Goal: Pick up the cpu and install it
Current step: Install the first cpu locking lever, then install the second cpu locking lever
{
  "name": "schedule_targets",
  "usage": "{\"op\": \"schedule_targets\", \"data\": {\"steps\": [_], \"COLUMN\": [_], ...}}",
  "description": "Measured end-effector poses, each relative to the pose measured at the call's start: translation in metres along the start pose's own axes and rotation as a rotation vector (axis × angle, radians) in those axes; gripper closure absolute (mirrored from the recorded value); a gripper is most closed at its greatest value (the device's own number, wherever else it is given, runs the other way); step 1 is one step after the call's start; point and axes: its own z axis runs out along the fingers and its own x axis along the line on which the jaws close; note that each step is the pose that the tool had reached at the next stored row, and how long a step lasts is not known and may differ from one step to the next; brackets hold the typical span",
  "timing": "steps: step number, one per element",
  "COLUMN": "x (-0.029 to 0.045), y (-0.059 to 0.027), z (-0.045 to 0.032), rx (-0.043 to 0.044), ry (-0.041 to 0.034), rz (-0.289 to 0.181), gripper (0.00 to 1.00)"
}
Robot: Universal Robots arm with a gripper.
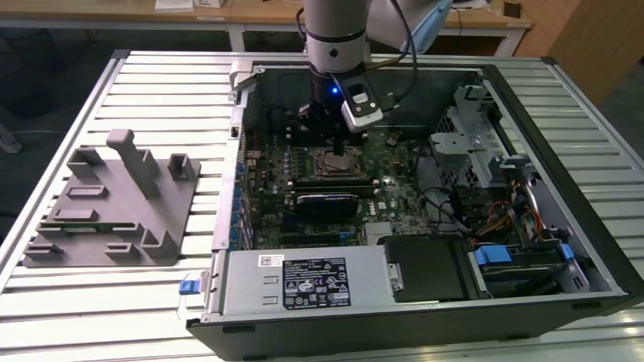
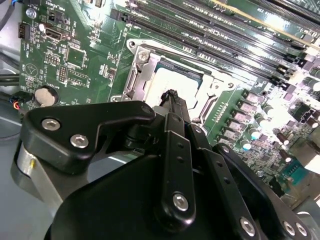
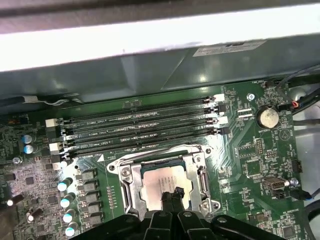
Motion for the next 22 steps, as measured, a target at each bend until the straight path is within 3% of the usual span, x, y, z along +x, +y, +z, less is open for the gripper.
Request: {"op": "schedule_targets", "data": {"steps": [11, 22], "x": [-0.0001, -0.0012], "y": [0.0000, 0.0000], "z": [-0.0005, -0.0121], "rx": [0.0000, 0.0000], "ry": [0.0000, 0.0000], "rz": [0.000, 0.000], "gripper": [0.89, 0.89]}}
